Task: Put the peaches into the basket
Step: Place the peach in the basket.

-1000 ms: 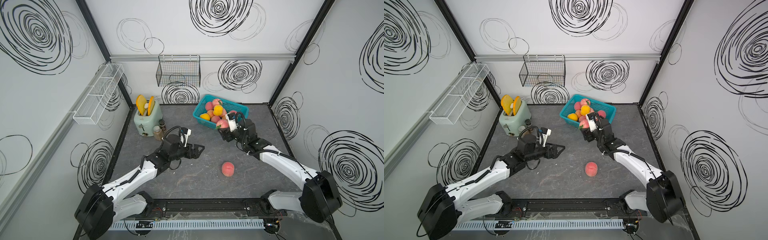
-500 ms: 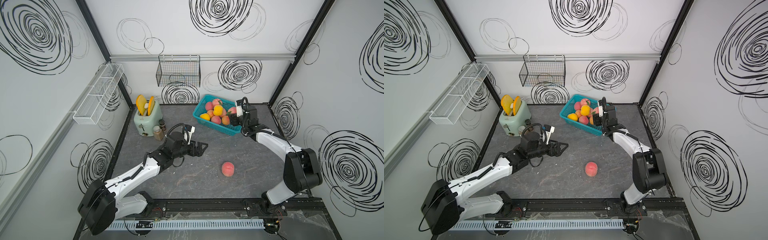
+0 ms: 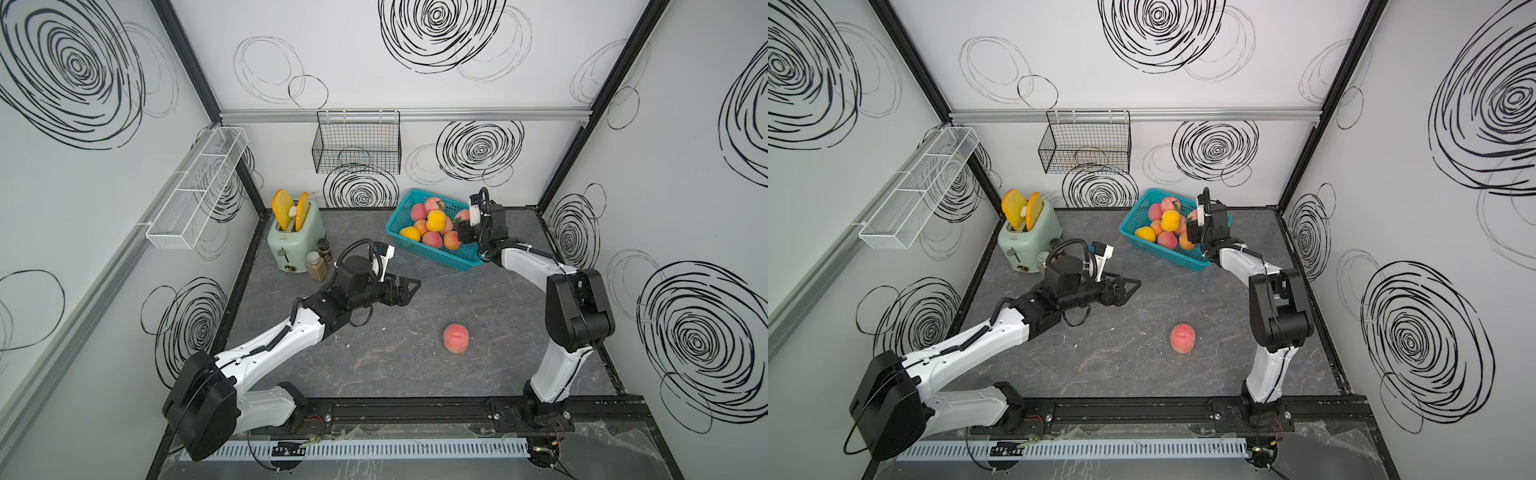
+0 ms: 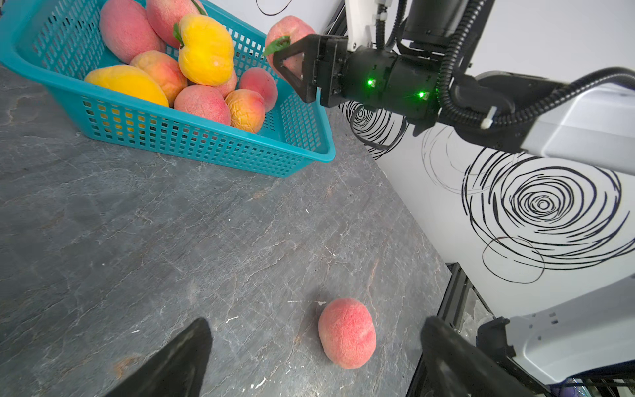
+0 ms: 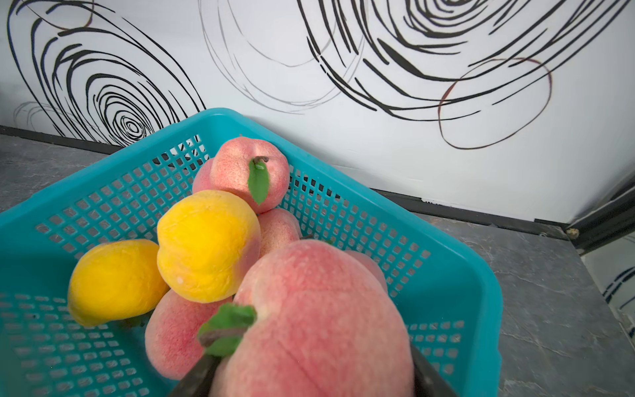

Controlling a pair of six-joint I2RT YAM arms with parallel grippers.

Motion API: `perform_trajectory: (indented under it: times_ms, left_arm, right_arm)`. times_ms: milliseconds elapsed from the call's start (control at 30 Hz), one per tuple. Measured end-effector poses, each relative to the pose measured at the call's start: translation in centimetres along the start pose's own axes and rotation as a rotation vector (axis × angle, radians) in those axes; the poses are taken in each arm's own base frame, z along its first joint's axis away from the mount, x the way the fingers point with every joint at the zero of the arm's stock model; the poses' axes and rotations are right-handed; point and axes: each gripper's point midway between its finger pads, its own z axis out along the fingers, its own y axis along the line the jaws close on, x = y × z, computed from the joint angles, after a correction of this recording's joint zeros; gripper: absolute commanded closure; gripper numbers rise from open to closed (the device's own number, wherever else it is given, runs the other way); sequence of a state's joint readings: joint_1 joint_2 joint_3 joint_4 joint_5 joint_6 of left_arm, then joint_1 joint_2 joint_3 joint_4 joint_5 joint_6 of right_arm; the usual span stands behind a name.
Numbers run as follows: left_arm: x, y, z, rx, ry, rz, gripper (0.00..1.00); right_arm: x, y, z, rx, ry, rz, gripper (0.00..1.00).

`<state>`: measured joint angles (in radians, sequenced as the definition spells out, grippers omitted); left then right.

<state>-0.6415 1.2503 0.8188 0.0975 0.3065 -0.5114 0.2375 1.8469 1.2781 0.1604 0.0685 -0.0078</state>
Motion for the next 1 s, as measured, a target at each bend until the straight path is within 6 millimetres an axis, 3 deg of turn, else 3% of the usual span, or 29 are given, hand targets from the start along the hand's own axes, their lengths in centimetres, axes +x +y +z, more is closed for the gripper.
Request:
perform_trajectory:
  times_ms: [533, 1000]
  left_arm:
    - [0.3, 0.4, 0.9, -0.004, 0.02, -0.006, 0.01]
    - [0.7, 0.7, 1.4, -0.006, 0.033, -0.011, 0.01]
  right_arm:
    - [-1.3, -0.3, 4.4, 0.016, -0.028, 0.0, 0.32]
    - [-0.1, -0.5, 6.7, 0.004, 0.006, 0.002, 0.32]
